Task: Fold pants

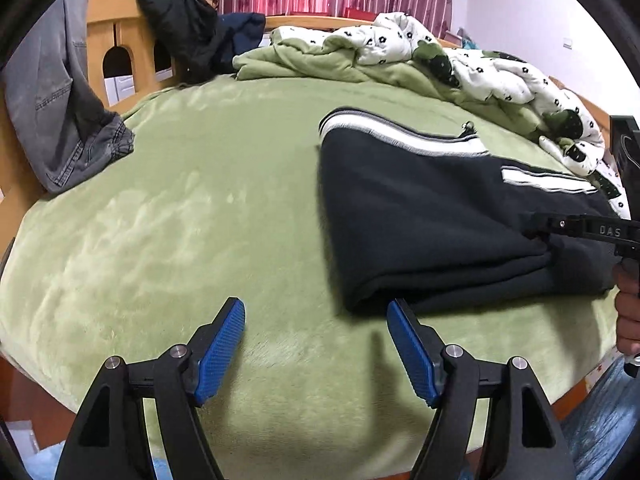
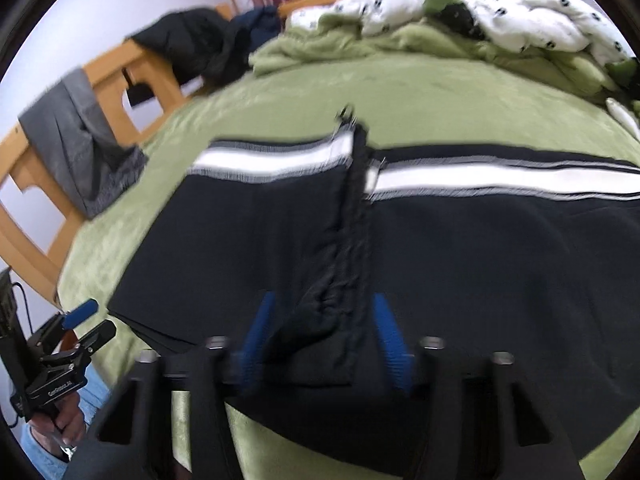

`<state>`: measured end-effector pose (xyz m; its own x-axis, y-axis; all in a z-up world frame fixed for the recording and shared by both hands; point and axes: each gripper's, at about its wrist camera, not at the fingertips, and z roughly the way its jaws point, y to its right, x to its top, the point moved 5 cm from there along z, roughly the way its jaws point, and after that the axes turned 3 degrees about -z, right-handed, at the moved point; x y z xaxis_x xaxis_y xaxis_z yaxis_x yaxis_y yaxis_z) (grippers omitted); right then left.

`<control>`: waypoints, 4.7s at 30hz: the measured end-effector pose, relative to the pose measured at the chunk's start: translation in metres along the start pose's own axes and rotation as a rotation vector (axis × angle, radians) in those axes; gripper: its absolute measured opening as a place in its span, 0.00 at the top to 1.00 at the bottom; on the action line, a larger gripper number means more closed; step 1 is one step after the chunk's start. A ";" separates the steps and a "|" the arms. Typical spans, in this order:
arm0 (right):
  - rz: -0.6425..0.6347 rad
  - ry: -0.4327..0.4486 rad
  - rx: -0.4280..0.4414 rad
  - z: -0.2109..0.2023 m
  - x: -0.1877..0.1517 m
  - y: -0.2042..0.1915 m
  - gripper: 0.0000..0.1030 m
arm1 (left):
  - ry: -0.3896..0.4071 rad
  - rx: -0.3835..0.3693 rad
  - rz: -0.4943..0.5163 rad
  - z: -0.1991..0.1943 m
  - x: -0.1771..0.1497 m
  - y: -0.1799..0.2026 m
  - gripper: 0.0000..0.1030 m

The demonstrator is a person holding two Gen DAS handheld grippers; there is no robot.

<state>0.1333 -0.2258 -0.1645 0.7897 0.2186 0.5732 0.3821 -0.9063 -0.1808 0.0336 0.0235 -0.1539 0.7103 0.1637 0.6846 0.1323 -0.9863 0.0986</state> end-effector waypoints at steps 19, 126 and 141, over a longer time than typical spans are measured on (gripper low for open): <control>-0.010 0.038 -0.082 -0.001 0.014 0.010 0.49 | 0.003 -0.129 -0.120 0.032 0.005 -0.006 0.29; 0.636 0.264 -0.278 -0.111 -0.082 0.330 0.40 | -0.253 -0.491 -0.163 0.131 0.089 0.054 0.29; 0.611 0.301 -0.352 -0.118 0.003 0.360 0.88 | -0.216 -0.556 -0.230 0.135 0.126 0.066 0.86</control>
<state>0.2165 -0.5941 -0.1338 0.6272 -0.4210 0.6553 -0.2957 -0.9070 -0.2998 0.2249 -0.0179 -0.1584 0.8377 0.3155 0.4458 -0.0391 -0.7795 0.6252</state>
